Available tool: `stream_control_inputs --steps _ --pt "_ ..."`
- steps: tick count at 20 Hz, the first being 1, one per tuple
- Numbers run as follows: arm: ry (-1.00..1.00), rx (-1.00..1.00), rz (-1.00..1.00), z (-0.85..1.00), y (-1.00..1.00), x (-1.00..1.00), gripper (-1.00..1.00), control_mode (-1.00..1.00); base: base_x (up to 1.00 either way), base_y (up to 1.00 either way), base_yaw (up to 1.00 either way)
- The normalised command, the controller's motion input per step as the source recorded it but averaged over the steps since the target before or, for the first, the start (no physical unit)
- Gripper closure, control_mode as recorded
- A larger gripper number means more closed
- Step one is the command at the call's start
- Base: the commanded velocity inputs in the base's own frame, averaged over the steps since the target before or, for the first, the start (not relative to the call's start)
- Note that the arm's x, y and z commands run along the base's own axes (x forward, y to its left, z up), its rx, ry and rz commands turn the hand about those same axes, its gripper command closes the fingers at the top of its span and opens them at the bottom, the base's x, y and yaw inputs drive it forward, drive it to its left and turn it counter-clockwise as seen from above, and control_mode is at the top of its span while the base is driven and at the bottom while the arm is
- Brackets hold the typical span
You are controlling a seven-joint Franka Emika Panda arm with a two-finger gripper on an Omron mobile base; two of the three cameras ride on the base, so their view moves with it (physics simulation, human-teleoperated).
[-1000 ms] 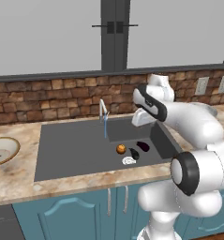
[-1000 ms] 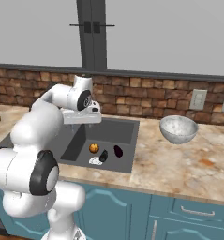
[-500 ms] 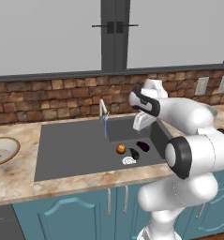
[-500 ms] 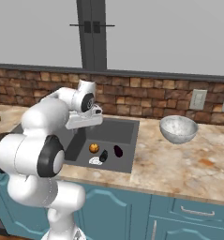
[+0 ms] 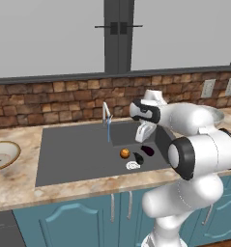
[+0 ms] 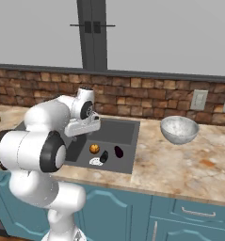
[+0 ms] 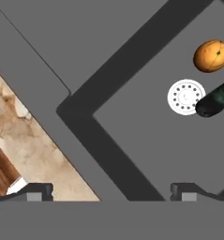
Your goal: Pick the eggplants from the sink and place them in one bowl. Place the orange in the other bowl. Then turn off the sink faucet.
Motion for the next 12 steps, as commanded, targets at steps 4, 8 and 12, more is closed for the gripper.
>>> stream_control_inputs --steps 4,8,12 --pt "-0.03 0.00 0.05 -0.45 0.06 0.00 -1.00 -1.00 0.00 0.00 0.00" --pt "0.00 0.00 0.05 -0.37 0.00 0.27 -1.00 -1.00 0.00 0.00 0.00" --pt "0.00 0.00 0.07 -0.38 0.00 0.42 -1.00 -1.00 0.00 0.00 0.00"
